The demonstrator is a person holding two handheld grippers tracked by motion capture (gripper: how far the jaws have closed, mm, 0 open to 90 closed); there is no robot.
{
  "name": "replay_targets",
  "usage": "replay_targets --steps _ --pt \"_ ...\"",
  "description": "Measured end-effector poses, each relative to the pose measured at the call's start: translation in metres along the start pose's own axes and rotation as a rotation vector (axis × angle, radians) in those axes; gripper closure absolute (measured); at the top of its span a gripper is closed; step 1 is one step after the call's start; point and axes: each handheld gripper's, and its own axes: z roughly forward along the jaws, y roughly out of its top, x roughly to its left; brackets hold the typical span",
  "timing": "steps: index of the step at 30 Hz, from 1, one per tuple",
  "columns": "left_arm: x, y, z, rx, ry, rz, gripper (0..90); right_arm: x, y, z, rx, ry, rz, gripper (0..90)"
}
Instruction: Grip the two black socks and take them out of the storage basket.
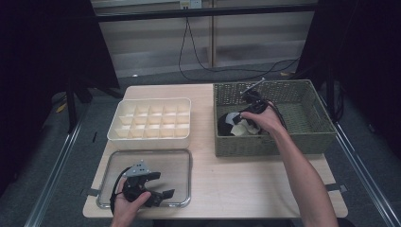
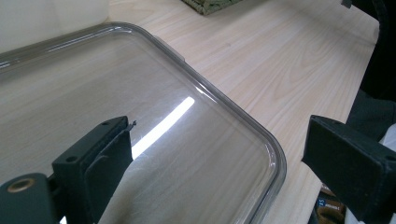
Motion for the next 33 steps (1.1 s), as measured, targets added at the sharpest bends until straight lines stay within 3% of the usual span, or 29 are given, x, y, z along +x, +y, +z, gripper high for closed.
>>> replay_targets --steps 3,6,7,9,12,14,17,23,33 --pt "0.000 0.000 0.000 -0.006 -0.003 -0.008 8.0 0.001 0.002 0.006 0.048 -0.004 -0.015 27.2" --pt "-0.001 0.000 -0.001 -0.011 -0.012 -0.014 8.0 0.000 0.002 0.009 0.079 -0.003 -0.006 38.2" --pt "0.000 0.000 -0.001 -0.025 -0.031 -0.034 8.0 0.000 0.003 0.009 0.081 -0.012 -0.001 46.2" --pt "-0.001 0.002 0.000 -0.018 -0.023 -0.029 8.0 -0.001 0.002 0.007 0.079 -0.018 0.009 64.7" --pt "-0.002 0.002 0.001 -0.012 -0.030 -0.020 8.0 -0.002 0.002 0.005 0.068 -0.013 0.009 78.3" --pt "0.000 0.001 0.001 -0.034 -0.053 -0.054 8.0 -0.003 0.002 0.001 0.053 -0.007 0.017 80.9" --pt "0.000 0.002 0.001 -0.014 -0.022 -0.020 8.0 -0.007 0.001 -0.004 0.010 0.015 0.044 82.2" --pt "0.005 0.001 0.000 -0.020 -0.026 -0.036 8.0 -0.015 -0.004 -0.025 -0.108 0.093 0.085 83.0" --pt "0.008 0.000 -0.001 -0.022 -0.010 -0.045 7.9 -0.042 -0.024 -0.073 -0.311 0.142 0.158 83.1"
